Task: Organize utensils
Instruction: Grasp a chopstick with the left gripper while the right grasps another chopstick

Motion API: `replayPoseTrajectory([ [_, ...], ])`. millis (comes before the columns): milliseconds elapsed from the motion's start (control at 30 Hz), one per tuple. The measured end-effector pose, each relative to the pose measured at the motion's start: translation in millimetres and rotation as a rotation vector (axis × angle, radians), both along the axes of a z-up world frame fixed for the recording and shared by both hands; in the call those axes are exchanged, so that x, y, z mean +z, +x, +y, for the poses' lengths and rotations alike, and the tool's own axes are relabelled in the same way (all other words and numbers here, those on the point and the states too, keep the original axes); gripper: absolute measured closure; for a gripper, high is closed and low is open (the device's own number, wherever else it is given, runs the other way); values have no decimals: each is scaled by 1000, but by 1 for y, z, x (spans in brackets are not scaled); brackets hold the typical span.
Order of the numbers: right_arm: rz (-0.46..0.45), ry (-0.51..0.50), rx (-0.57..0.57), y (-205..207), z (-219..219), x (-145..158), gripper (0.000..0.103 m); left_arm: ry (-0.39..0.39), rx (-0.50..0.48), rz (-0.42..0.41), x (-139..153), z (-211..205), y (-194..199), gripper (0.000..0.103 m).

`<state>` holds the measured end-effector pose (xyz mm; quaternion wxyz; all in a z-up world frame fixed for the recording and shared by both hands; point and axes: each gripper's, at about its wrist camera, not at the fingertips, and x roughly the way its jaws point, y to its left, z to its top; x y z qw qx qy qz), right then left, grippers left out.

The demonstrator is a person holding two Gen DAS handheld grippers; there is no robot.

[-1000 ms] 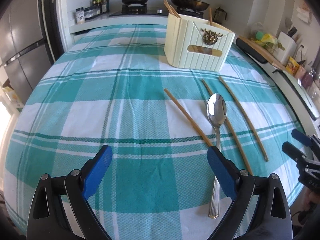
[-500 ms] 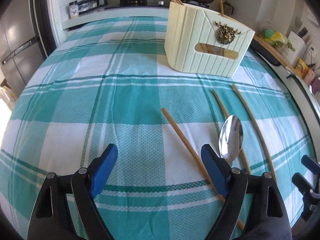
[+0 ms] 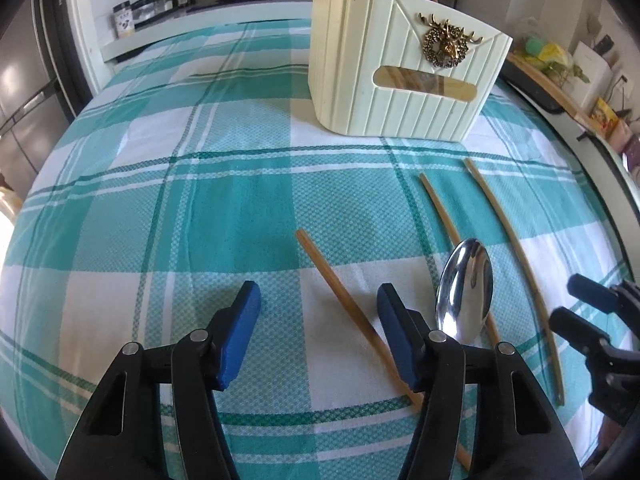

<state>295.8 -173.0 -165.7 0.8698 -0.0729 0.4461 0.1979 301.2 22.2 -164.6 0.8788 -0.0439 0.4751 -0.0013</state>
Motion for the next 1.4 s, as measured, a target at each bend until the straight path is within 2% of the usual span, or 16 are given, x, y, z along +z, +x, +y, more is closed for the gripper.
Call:
replayPoseTrajectory([
  [33,7,-9,10,8,4,-3,56,2,-4,-2,0,-1,0,45],
  [100,29,-18,29,24,12,-10,69,12,-10,-5,0,-4,1,47],
  [167,35,-23,40,40,18,-13,72,12,-15,-8,1,-5,4,52],
  [467,97,1,47,117,41,-12,72,-34,-24,9,2,0,17,59],
  [567,91,-27,51,127,48,-13,78,-44,-20,9,2,3,16,65],
  [633,87,-49,47,132,51,-13,85,-53,-15,7,2,5,16,68],
  [667,88,-53,41,135,52,-13,92,-59,-12,4,2,5,16,70],
  [833,117,10,28,141,43,-12,96,-68,11,-11,1,8,15,84],
  [900,121,49,18,140,37,-9,96,-81,19,-17,2,9,15,85],
  [1100,52,148,2,120,10,26,96,-129,46,-45,9,17,14,90],
  [1233,-30,204,7,96,-9,67,96,-138,53,-129,37,26,8,99],
  [1400,-116,252,2,67,-25,107,96,-97,23,-213,72,30,-6,100],
])
